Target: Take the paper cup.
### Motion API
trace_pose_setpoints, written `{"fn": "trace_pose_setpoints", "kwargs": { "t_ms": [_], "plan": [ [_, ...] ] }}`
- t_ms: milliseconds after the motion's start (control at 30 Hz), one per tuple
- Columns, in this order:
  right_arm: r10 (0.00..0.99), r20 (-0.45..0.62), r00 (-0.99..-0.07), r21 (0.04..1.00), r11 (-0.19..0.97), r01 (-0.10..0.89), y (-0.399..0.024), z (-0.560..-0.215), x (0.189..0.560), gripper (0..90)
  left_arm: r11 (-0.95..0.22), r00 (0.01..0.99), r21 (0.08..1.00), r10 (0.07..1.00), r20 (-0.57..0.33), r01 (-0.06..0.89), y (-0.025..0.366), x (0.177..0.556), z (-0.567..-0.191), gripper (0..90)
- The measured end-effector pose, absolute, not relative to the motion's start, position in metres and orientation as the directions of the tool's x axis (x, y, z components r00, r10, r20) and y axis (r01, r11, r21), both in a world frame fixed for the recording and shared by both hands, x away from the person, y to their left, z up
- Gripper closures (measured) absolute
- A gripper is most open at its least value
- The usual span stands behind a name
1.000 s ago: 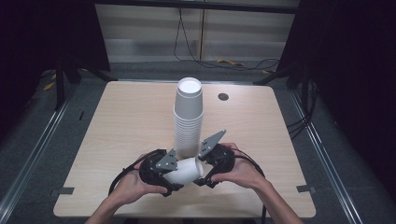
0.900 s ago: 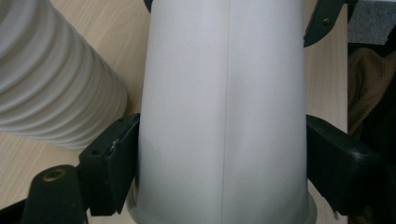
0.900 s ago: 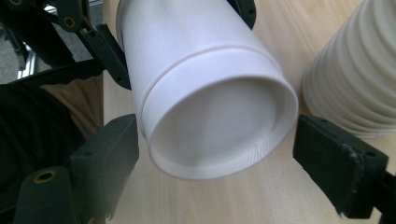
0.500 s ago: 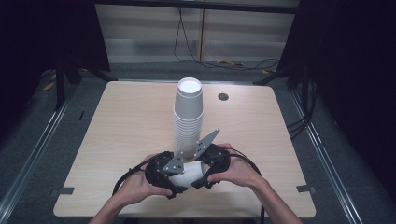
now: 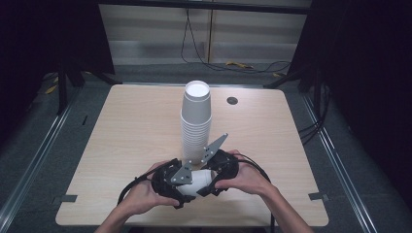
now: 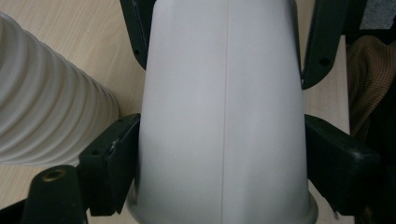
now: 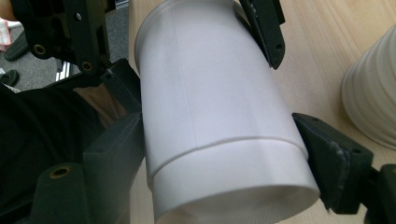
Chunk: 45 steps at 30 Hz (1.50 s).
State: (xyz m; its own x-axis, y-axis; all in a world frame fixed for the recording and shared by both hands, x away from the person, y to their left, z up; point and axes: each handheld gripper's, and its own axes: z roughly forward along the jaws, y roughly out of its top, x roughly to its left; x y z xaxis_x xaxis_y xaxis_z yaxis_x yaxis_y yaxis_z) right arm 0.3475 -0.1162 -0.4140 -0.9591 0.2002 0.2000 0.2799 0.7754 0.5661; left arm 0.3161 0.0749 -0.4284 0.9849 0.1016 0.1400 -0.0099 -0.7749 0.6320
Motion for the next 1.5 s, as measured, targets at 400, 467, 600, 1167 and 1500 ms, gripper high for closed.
{"fn": "trace_pose_setpoints", "kwargs": {
  "t_ms": [400, 467, 600, 1167, 1500],
  "plan": [
    [0.195, 0.209, -0.958, 0.573, 0.769, 0.282, -0.117, -0.413, 0.346, 22.4, -0.767, 0.984, 0.64, 0.083, 0.155, -0.036, 0.078, 0.315, -0.428, 17.1],
    [0.192, 0.202, -0.96, 0.576, 0.77, 0.275, -0.118, -0.412, 0.346, 22.8, -0.745, 0.984, 0.666, 0.088, 0.156, -0.039, 0.081, 0.315, -0.429, 15.9],
    [0.191, 0.202, -0.961, 0.584, 0.764, 0.274, -0.119, -0.411, 0.345, 23.6, -0.716, 0.984, 0.696, 0.082, 0.159, -0.052, 0.084, 0.317, -0.428, 14.6],
    [0.249, 0.18, -0.952, 0.601, 0.738, 0.307, -0.133, -0.413, 0.347, 23.8, -0.543, 0.98, 0.838, 0.186, 0.065, 0.048, 0.113, 0.324, -0.416, 15.8],
    [0.299, 0.186, -0.936, 0.642, 0.684, 0.346, -0.148, -0.414, 0.343, 23.7, -0.462, 0.966, 0.88, 0.259, 0.015, 0.11, 0.132, 0.326, -0.417, 15.9]
  ]
}}
